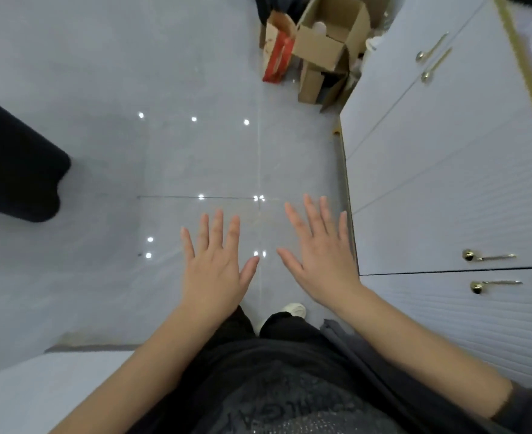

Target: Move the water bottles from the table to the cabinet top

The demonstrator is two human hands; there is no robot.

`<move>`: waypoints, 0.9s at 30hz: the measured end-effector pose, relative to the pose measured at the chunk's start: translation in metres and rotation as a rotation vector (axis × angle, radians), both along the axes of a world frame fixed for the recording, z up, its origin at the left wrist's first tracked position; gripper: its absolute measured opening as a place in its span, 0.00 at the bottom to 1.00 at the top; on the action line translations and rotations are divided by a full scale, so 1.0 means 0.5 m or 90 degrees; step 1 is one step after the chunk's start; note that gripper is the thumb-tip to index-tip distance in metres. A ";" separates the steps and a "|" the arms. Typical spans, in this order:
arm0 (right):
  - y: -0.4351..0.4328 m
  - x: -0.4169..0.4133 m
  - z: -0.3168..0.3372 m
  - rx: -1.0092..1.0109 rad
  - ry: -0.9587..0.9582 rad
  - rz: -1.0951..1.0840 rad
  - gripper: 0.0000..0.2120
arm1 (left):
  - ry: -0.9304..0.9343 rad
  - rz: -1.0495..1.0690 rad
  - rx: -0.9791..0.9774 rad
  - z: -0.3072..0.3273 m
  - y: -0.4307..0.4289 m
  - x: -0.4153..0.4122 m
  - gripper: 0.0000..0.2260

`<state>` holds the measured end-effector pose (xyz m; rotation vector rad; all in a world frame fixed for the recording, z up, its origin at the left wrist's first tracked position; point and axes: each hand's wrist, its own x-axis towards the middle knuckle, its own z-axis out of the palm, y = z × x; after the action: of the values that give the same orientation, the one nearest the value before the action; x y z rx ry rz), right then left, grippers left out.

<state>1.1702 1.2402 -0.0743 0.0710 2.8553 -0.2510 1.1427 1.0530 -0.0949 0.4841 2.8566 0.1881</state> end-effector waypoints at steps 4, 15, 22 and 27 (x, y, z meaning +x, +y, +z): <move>-0.095 -0.052 0.001 0.004 -0.019 0.048 0.37 | 0.007 0.065 0.005 -0.003 -0.089 -0.028 0.34; -0.232 -0.190 -0.022 0.028 -0.050 0.200 0.37 | 0.012 0.197 0.016 -0.005 -0.227 -0.093 0.34; -0.299 -0.342 -0.053 0.018 -0.060 0.276 0.37 | -0.003 0.225 0.011 -0.031 -0.290 -0.192 0.33; -0.381 -0.479 -0.058 0.016 -0.077 0.334 0.37 | -0.017 0.285 0.004 -0.036 -0.353 -0.279 0.32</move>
<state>0.9306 1.0498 -0.1031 -0.6251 2.6382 -0.0951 1.0032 0.8765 -0.1131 -0.1649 2.8951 0.2769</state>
